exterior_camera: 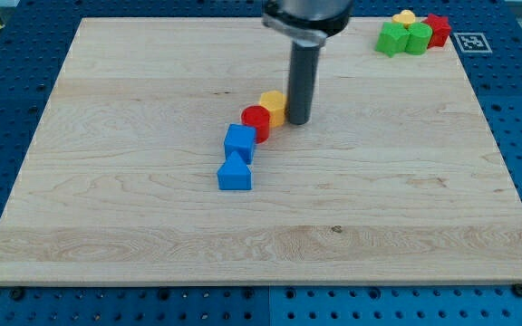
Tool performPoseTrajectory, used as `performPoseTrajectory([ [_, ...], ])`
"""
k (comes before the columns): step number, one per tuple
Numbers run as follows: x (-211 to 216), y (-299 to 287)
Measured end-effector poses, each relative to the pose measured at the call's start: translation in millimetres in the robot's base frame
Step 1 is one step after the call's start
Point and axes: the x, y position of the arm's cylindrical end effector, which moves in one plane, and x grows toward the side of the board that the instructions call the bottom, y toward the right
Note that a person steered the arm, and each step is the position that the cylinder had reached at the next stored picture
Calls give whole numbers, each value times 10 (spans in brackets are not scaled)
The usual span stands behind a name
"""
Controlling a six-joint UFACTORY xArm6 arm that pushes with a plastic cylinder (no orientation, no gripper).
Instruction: Push the blue triangle up a bit
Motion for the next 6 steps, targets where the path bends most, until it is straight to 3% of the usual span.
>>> performPoseTrajectory([
  [2, 1022, 439],
  [3, 1572, 10],
  [4, 1607, -700],
  [6, 1147, -741],
])
